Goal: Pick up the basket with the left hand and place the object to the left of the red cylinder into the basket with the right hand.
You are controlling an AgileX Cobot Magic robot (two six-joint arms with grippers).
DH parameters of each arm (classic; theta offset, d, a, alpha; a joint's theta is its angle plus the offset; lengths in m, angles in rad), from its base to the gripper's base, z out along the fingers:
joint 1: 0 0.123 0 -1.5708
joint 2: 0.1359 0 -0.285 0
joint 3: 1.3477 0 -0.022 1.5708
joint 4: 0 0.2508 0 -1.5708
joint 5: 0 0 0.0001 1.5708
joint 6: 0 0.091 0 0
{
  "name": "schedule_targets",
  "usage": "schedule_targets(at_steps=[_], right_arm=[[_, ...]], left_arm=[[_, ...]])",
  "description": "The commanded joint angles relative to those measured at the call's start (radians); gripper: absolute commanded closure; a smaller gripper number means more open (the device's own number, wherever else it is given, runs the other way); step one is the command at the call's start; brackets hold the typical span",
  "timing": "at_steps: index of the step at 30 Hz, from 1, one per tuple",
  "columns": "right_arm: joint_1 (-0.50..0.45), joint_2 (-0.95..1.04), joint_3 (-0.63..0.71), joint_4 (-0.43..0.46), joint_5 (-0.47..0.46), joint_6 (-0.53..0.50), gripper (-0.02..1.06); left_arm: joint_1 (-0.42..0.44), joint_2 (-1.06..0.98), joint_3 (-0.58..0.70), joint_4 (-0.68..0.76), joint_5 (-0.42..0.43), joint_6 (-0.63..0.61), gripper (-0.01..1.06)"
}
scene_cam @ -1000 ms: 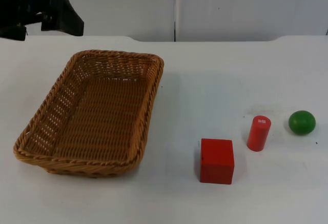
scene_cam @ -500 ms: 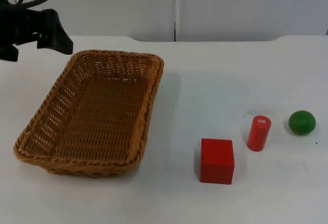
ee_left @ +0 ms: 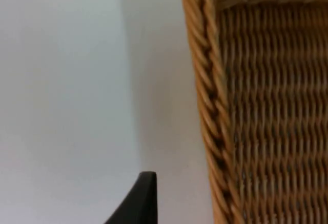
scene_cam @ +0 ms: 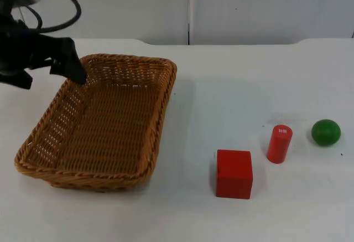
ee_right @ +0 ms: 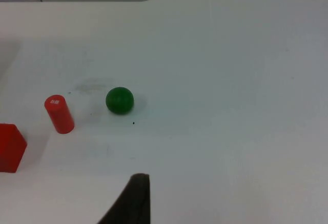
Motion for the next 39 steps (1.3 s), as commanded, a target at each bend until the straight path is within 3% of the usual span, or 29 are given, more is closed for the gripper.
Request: schedule_targets(at_steps=[1,10,39], right_arm=[[-0.007,-0.003,0.007,0.002,-0.008,0.001,-0.01],[-0.007,-0.003,0.007,0.002,-0.008,0.001,-0.01],[-0.007,-0.003,0.007,0.003,-0.008,0.001,-0.01]], left_arm=[[0.001,0.03,-0.046,0.052,0.054,-0.048,0.0],[0.001,0.131,-0.163,0.194,0.159,-0.163,0.0],[0.001,0.239,-0.19,0.207,0.145,-0.182,0.02]])
